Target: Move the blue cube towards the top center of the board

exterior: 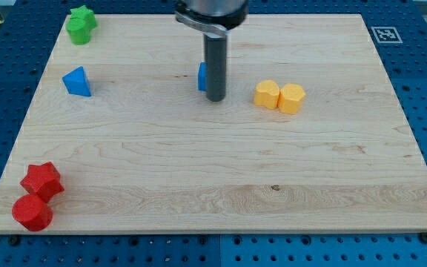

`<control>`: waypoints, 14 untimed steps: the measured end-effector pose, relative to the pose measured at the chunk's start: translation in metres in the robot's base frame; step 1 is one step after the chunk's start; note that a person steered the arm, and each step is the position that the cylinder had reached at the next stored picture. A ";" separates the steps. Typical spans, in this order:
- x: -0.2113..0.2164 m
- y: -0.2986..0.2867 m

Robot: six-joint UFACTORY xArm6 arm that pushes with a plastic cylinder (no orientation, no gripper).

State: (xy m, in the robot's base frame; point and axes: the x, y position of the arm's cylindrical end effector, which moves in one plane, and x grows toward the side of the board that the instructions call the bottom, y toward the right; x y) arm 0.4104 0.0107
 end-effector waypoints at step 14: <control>-0.151 0.012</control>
State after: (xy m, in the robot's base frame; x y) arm 0.2596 0.0229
